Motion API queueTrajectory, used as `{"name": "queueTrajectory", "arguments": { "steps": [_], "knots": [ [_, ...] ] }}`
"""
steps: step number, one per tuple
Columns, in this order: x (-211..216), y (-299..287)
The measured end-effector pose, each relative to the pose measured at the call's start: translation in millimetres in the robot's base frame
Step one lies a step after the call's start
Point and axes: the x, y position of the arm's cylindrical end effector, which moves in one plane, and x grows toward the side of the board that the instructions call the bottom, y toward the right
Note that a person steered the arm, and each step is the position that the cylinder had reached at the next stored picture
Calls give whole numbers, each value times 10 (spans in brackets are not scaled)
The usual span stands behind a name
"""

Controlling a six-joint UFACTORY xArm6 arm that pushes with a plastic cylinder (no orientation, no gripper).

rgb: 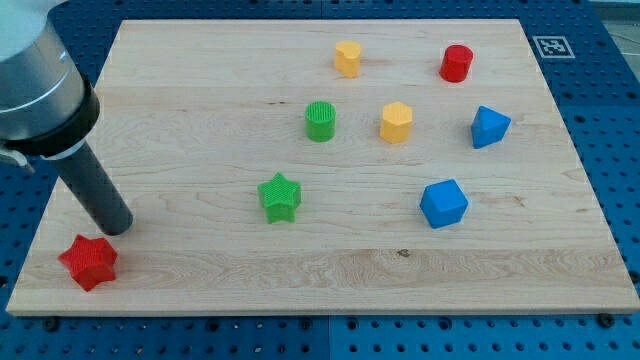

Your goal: Move your arm to the left center of the board

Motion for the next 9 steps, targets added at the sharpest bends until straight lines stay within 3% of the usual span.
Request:
{"name": "queueTrajectory", "arguments": {
  "steps": [3, 5, 9],
  "knots": [
    [-32, -206],
    [-327, -489],
    [-806, -499]
  ]
}}
